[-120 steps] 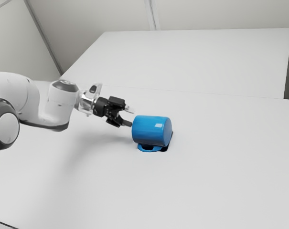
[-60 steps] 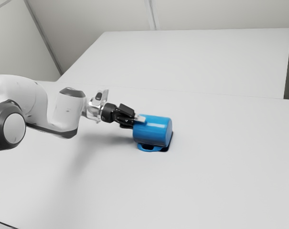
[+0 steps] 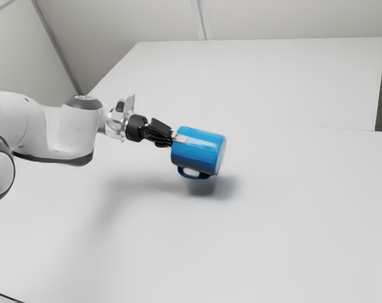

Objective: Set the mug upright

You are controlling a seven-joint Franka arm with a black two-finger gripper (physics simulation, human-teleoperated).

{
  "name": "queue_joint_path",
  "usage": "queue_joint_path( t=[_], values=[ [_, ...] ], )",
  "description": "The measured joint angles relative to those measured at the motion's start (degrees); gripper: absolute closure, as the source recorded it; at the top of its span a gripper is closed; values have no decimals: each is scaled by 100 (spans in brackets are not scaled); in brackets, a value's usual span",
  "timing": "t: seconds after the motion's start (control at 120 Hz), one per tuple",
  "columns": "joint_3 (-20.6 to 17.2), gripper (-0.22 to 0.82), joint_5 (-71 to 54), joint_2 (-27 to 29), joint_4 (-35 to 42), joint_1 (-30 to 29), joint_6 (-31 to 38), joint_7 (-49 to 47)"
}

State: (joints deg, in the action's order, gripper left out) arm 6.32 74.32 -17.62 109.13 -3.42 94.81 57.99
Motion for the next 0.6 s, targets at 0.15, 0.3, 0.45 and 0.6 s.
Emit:
queue_joint_path(
  t=[0.15, 0.3, 0.45, 0.6],
  values=[
    [1, 79, -1679, 458, -101, 32, 518, -319],
    [-12, 79, -3660, 842, -377, 132, 984, -902],
    [-22, 79, -5377, 1003, -568, 215, 1218, -1554],
    [-92, 79, -6507, 978, -598, 341, 1531, -2172]
  ],
)
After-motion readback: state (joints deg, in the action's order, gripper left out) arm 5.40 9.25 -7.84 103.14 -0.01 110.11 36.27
